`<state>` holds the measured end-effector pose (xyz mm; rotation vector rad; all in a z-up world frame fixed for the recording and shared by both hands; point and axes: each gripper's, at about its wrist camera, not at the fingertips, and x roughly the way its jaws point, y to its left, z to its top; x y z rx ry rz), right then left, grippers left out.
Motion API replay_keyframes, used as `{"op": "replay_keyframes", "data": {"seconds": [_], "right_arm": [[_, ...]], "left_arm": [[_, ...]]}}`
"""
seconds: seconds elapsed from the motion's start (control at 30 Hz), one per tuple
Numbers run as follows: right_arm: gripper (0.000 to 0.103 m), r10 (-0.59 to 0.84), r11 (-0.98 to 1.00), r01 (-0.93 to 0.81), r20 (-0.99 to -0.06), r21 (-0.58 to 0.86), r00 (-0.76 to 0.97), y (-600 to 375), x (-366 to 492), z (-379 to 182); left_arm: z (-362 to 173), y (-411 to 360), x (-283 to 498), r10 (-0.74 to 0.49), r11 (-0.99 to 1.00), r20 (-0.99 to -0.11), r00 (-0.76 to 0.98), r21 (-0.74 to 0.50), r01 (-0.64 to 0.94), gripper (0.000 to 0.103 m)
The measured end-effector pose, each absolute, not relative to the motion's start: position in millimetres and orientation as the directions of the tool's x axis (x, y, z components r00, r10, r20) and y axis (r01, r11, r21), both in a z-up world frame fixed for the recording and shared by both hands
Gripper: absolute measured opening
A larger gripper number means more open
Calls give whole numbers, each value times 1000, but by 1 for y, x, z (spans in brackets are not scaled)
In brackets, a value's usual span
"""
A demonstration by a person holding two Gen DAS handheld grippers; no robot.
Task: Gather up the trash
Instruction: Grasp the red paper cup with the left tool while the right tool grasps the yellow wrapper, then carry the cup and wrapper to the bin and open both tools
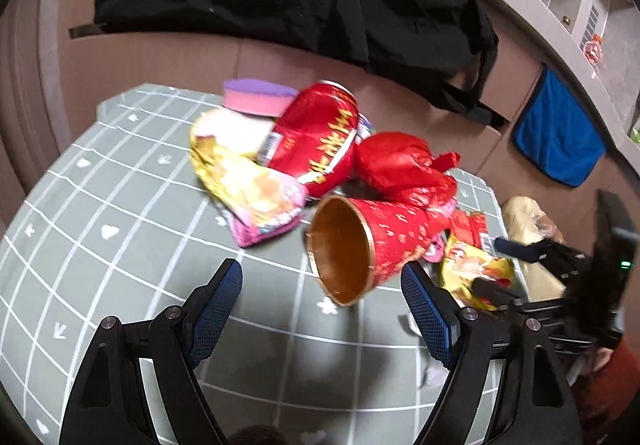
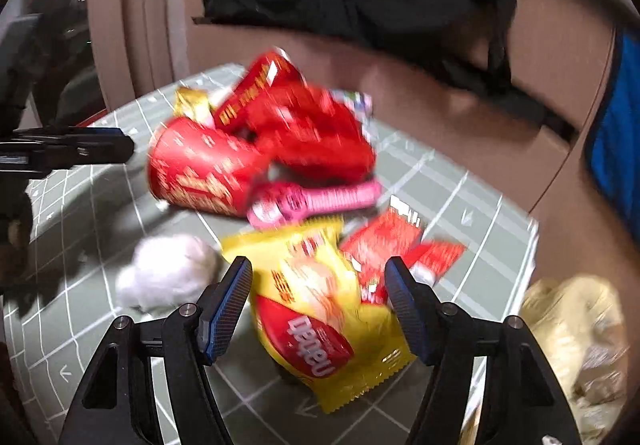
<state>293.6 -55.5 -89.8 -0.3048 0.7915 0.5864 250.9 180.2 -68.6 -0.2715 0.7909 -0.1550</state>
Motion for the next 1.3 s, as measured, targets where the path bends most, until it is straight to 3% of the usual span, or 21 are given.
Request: {"op": "replay_keyframes", "data": {"seconds": [0.07, 0.1, 0.13, 0.17, 0.3, 0.47, 0.67, 0.73, 1.2, 1.3], "right_arm": [[62, 394, 802, -598, -759, 8, 518, -61, 293, -97], [52, 414, 795, -606, -753, 26, 511, -64, 289, -97], [27, 437, 787, -614, -750, 51, 497, -68, 284, -97], [17, 440, 791, -609, -755, 68, 487, -71, 281, -98], [18, 487, 811, -561, -722, 165, 492, -92, 270, -92], [18, 501, 812, -560, -685, 162, 528, -97, 252, -79], [18, 481, 831, -534, -689, 159, 543, -100, 244, -75], [18, 470, 837, -524, -691, 154, 548, -101, 246, -74], [18, 422, 896, -429, -514, 113, 747, -143, 252, 30], [18, 383, 918, -383, -459, 98, 801, -171, 255, 59]], "left_arm": [[-69, 177, 255, -279, 943, -682, 676, -329, 58, 78], [-69, 175, 257, -290, 940, -682, 671, -335, 65, 73], [-68, 173, 259, -297, 938, -684, 666, -338, 71, 71], [-68, 170, 262, -302, 937, -684, 664, -341, 75, 71], [-66, 161, 276, -341, 921, -679, 650, -381, 85, 69], [-70, 154, 295, -396, 886, -670, 627, -458, 70, 67], [-81, 152, 309, -457, 831, -683, 570, -556, 1, 28], [-71, 150, 306, -441, 844, -675, 591, -536, 17, 6], [87, 82, 255, -175, 982, -449, 876, -137, 126, 4], [112, 53, 253, -173, 984, -401, 899, -101, 144, 4]]}}
